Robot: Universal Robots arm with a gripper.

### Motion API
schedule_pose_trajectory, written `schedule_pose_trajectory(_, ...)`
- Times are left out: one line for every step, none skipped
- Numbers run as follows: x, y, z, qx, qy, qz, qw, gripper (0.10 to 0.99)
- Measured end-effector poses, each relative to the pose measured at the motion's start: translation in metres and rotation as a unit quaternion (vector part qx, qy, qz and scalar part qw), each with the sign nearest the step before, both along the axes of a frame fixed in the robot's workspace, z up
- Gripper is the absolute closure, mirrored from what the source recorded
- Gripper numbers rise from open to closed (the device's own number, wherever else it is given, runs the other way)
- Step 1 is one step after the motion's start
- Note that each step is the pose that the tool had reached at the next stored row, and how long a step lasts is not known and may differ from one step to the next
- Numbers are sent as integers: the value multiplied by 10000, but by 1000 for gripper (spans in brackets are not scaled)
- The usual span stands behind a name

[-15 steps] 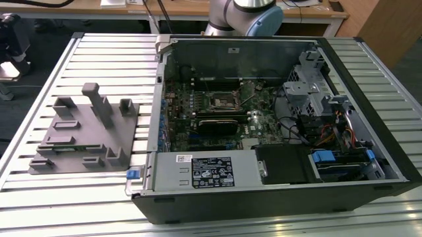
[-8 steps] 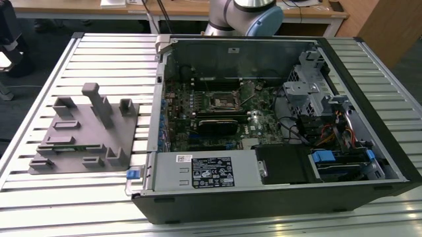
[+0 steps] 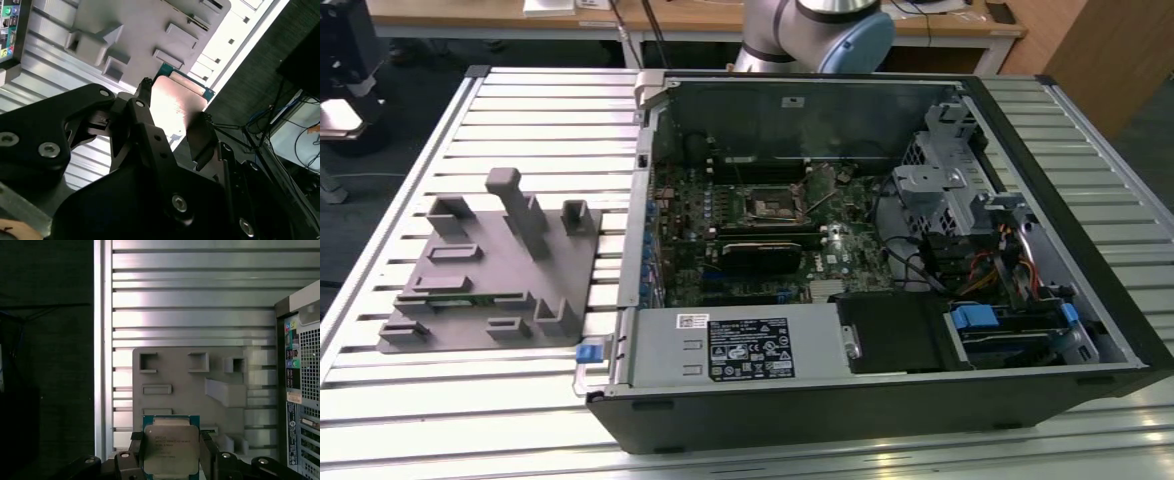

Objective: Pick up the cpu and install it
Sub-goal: 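Pick up the cpu and move it towards the insertion slot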

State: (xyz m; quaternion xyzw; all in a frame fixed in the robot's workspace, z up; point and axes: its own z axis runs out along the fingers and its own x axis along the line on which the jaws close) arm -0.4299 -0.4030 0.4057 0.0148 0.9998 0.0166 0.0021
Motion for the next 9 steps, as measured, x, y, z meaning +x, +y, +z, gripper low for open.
schedule_pose_trajectory(28,0,0,0,0,0,10000,553)
schedule_pose_trajectory(53,0,0,0,0,0,10000,553)
schedule_pose_trajectory(77,1,1,0,1,0,10000,553)
schedule_pose_trajectory(104,1,1,0,1,0,10000,553)
schedule_pose_trajectory(133,1,0,0,0,0,10000,553)
schedule_pose_trajectory(160,1,0,0,0,0,10000,553)
schedule_pose_trajectory(183,1,0,0,0,0,10000,553)
schedule_pose_trajectory(204,1,0,0,1,0,10000,553)
schedule_pose_trajectory(224,1,0,0,0,0,10000,553)
